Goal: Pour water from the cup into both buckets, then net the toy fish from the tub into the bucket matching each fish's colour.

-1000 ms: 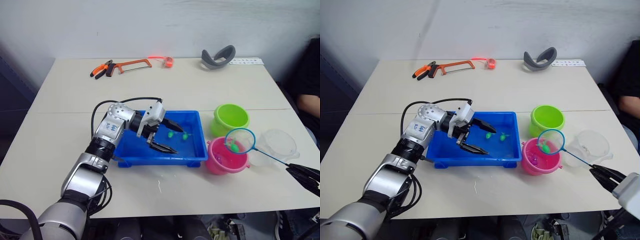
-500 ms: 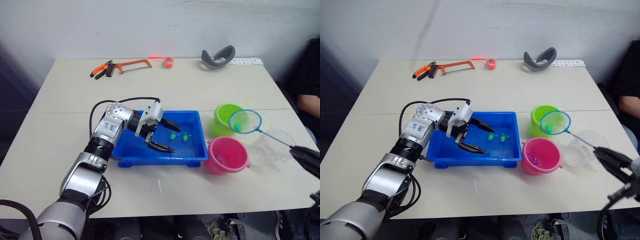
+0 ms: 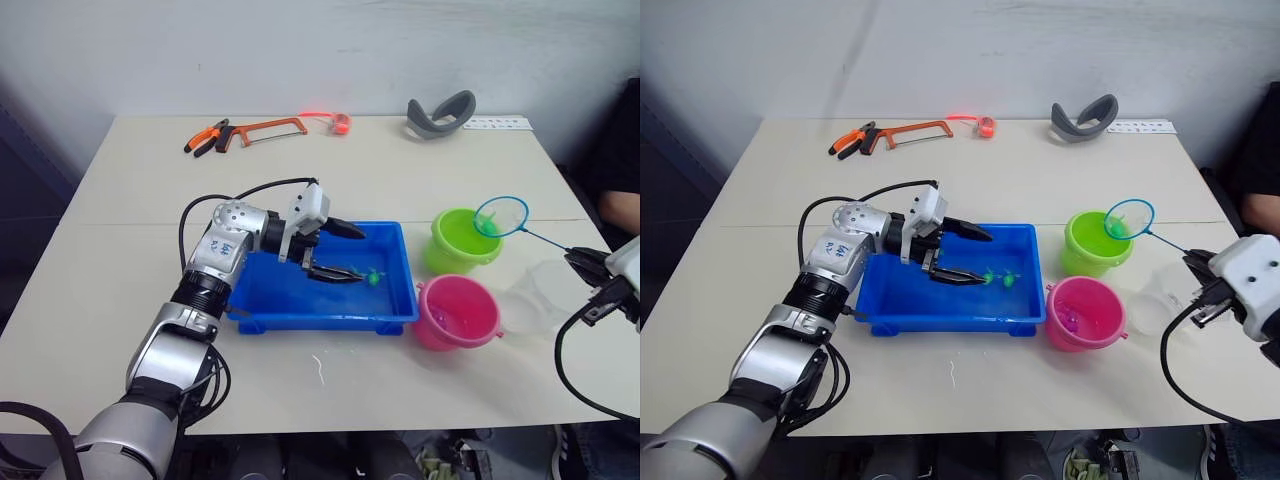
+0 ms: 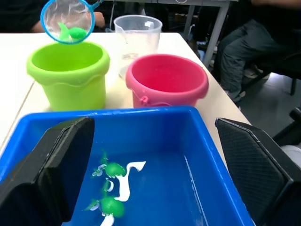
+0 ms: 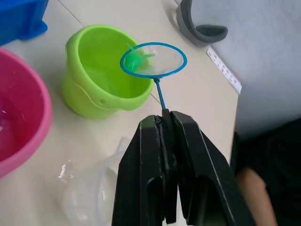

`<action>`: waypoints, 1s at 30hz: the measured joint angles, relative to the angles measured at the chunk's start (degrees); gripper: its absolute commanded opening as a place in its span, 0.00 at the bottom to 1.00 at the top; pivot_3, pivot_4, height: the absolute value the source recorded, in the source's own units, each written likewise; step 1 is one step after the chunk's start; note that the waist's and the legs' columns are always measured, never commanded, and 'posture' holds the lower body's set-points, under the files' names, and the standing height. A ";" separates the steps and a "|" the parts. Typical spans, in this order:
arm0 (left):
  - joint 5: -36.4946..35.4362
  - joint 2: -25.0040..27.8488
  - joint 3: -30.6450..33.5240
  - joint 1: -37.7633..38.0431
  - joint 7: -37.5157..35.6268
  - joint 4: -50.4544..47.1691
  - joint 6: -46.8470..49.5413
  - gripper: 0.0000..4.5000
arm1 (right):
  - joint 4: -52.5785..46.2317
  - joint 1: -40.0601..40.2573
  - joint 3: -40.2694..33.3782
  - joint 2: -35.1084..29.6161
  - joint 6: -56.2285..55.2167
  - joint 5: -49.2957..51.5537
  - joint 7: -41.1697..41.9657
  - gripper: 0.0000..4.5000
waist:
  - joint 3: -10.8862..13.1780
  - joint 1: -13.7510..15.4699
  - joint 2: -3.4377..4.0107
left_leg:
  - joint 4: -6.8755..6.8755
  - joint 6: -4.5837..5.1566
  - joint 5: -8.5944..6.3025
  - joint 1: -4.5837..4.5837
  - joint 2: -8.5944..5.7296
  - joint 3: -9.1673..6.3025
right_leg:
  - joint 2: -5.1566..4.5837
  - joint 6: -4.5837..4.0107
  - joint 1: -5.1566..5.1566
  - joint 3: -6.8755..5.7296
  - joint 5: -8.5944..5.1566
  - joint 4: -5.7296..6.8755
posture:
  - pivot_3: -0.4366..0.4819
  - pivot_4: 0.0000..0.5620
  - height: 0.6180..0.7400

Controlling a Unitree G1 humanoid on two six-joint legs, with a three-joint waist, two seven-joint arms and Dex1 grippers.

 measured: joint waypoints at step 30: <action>1.39 4.00 -0.91 0.87 -1.88 -1.41 -0.86 0.99 | 2.16 -11.82 6.42 -9.73 -22.57 -4.15 7.23 0.00 | -0.01 -1.65 0.04 | 0.04 -0.18 0.10 0.17 0.15 0.05 | 0.07 0.00 0.06 0.03 0.00 0.20 | 0.48 0.27 1.00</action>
